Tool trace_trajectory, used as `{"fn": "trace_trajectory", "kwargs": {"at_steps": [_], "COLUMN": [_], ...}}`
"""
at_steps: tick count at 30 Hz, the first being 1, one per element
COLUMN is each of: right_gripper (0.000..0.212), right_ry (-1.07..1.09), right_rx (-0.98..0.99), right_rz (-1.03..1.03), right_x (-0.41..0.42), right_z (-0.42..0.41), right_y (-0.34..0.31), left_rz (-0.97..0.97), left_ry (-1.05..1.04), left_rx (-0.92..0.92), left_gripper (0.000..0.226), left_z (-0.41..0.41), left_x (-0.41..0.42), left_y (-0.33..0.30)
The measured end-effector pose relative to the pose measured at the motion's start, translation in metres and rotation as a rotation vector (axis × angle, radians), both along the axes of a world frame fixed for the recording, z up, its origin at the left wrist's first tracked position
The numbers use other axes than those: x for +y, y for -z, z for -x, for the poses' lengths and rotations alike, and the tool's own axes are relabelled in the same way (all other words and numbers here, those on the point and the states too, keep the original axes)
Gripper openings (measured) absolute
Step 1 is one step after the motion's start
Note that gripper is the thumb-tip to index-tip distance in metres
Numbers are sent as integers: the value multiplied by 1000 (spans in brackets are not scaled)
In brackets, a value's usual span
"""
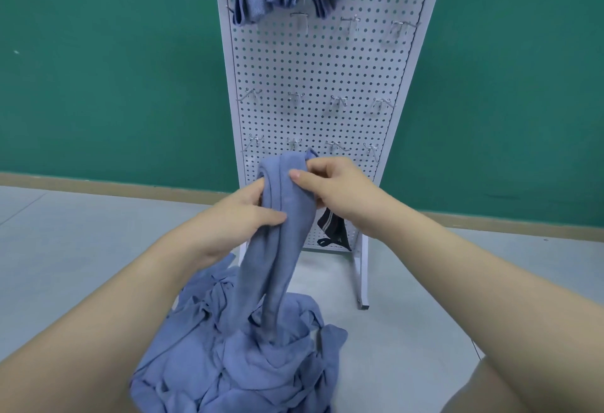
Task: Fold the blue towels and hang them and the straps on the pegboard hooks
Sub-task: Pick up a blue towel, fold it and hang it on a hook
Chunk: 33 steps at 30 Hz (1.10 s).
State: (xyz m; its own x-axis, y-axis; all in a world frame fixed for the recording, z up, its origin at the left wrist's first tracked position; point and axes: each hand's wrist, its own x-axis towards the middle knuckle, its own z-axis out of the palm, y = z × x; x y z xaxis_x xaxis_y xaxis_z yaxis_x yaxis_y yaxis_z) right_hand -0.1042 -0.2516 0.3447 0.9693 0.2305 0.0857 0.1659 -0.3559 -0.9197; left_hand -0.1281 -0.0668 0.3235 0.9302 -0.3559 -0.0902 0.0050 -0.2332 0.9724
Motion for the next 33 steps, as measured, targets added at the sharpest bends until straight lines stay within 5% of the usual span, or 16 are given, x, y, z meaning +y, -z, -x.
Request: {"fn": "trace_trajectory", "kwargs": {"at_steps": [9,13,18,26,33], "right_gripper": [33,17,27,34,48], "right_ry": [39,-122,-79,28,212], "right_rx": [-42,98,75,-32,-200], "right_rz": [-180,-26,42,-7,122], "right_x": [4,3,4,8,6], "right_z": [-2,6,5,-3,-8], "right_y": [-4,-2,2,5,-2], "left_rz": [-21,49,140,-13,207], "left_ry": [-141,-264,-384,-227,-402], "left_rx": [-116,-156,-182,-104,-146], "left_gripper": [18,40,23,15,14], "left_z": [0,-3,-4,-2,-5], "left_x": [-8,-5,-1,0,5], "left_y": [5,1,-1,0,-6]}}
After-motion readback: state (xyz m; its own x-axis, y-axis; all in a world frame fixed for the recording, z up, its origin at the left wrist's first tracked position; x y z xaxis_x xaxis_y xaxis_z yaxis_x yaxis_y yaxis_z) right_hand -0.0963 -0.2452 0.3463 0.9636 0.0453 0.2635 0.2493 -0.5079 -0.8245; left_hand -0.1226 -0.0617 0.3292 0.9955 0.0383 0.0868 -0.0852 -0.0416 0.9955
